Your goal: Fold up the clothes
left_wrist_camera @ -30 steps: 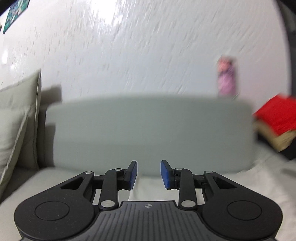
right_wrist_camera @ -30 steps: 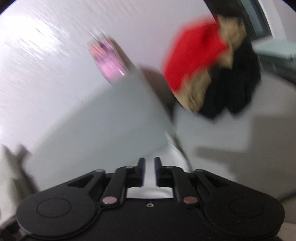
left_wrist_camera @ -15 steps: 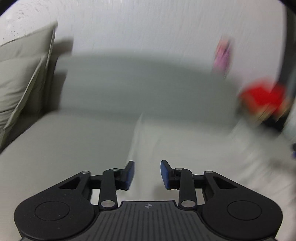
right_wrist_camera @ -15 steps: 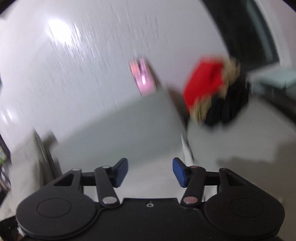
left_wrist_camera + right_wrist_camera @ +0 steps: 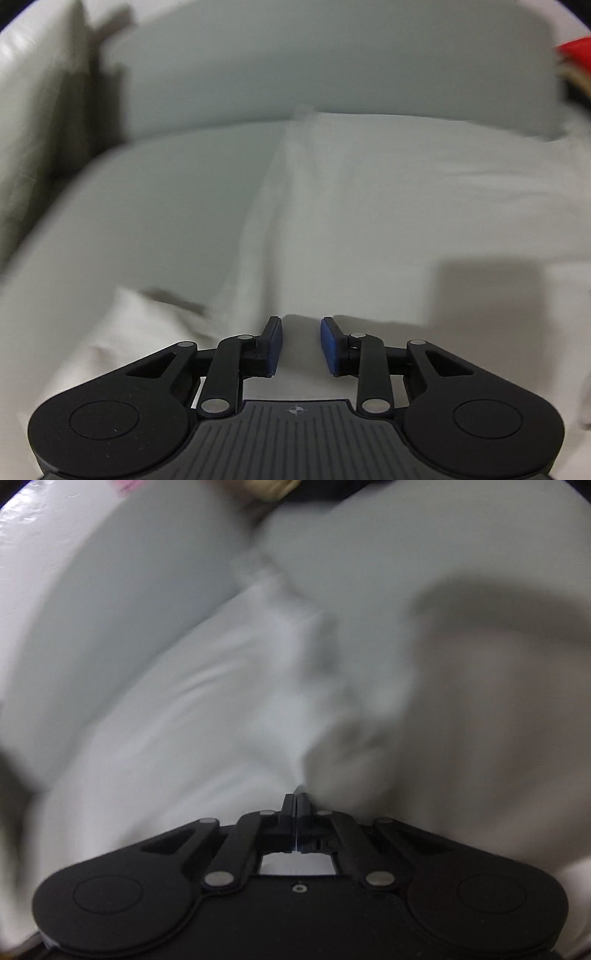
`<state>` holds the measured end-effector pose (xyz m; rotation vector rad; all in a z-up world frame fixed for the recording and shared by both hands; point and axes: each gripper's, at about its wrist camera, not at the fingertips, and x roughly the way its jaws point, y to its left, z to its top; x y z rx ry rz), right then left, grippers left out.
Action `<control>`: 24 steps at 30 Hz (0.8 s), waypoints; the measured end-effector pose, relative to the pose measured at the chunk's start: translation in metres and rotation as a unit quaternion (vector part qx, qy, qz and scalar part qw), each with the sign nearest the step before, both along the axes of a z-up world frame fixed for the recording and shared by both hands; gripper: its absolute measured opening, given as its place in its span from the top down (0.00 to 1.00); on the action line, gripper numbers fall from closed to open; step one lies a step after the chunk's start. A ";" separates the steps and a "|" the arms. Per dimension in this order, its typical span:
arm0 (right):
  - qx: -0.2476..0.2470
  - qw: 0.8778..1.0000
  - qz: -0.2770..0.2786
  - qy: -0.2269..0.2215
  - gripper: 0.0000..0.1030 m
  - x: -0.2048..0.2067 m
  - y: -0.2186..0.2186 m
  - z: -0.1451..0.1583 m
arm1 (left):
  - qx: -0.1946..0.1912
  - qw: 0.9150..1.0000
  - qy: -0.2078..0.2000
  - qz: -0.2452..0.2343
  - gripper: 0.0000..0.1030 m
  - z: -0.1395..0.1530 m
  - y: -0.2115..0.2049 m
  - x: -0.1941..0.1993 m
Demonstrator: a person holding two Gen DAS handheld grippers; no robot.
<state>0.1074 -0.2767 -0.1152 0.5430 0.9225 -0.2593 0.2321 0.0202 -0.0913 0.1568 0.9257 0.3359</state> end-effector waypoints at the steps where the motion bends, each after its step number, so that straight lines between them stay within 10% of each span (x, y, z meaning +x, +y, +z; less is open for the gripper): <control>1: -0.001 1.000 0.002 -0.011 1.00 -0.004 -0.006 0.005 | 0.029 1.000 -0.003 0.013 0.78 0.001 0.002 -0.001; 7: 0.014 0.995 0.010 -0.094 0.83 -0.080 -0.016 0.061 | -0.116 0.990 -0.056 -0.051 0.78 0.052 0.010 -0.057; 15: 0.045 0.983 0.021 -0.177 0.70 -0.188 -0.032 0.086 | -0.200 0.946 -0.169 -0.193 0.69 0.098 0.014 -0.176; 24: -0.021 0.983 0.168 -0.073 0.71 -0.165 0.033 0.041 | -0.030 0.988 -0.009 -0.149 0.62 0.005 -0.027 -0.166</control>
